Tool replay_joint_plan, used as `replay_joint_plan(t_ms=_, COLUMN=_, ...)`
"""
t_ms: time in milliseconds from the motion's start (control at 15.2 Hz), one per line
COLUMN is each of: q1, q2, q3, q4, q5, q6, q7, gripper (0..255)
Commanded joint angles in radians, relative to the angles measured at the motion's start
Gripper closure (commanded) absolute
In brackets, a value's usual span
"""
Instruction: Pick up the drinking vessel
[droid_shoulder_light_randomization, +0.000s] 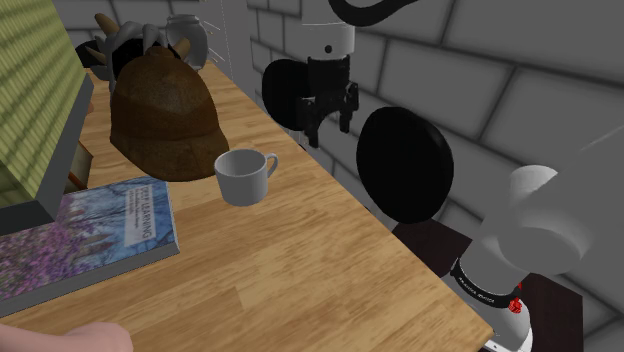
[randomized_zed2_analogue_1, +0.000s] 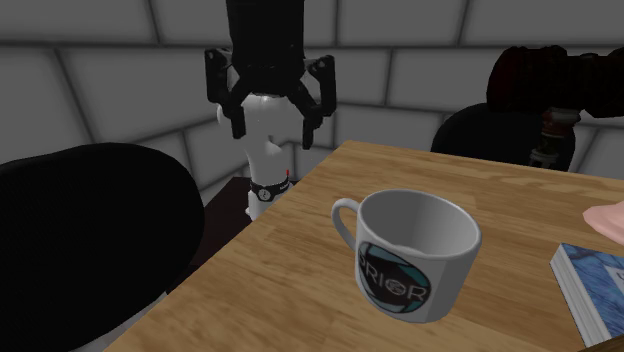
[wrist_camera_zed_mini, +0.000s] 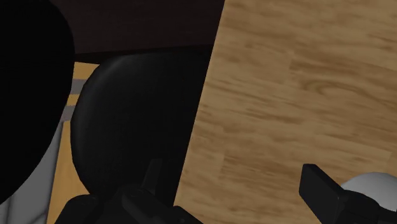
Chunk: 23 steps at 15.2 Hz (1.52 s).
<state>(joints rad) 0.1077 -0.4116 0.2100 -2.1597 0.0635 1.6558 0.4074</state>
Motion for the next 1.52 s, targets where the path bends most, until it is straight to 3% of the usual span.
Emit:
replay_joint_plan(t_ms=0, q1=0.009, q2=0.055, q3=0.032, q4=0.041, q5=0.005, q6=0.018, q7=0.044, gripper=0)
replay_joint_plan(t_ms=528, q1=0.049, q2=0.308, q3=0.145, q4=0.285, q5=-0.030, q6=0.039, q7=0.226, gripper=0)
replay_joint_plan(t_ms=1056, q1=0.134, q2=0.606, q3=0.218, q4=0.618, q5=-0.139, q6=-0.006, q7=0.402, gripper=0)
replay_joint_plan(t_ms=1452, q1=0.131, q2=0.603, q3=0.214, q4=0.534, q5=-0.139, q6=0.075, q7=0.402, gripper=0)
